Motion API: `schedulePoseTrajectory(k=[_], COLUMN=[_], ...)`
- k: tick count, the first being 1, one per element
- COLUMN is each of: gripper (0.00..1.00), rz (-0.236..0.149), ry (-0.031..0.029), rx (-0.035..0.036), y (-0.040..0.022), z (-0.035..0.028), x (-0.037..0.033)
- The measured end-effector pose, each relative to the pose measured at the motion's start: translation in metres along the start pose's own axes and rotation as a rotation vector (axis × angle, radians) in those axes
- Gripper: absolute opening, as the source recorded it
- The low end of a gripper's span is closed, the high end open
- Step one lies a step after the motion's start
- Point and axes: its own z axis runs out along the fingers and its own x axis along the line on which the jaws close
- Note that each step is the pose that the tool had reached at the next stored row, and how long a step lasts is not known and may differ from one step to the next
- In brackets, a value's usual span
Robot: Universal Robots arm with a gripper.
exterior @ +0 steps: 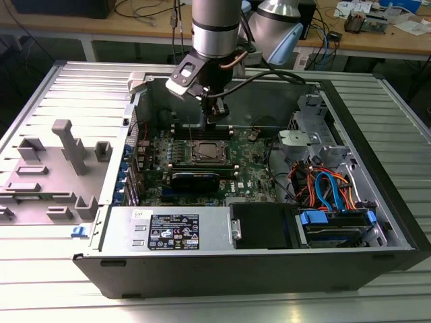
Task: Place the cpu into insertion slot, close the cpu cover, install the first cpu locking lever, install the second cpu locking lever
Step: 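Install the first cpu locking lever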
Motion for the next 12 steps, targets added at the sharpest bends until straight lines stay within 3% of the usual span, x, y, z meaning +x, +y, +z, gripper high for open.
schedulePoseTrajectory(k=[12], gripper=[0.11], rz=[-0.258], ry=[0.0002], rx=[-0.0026], y=[-0.0002], z=[0.0000], x=[0.0000])
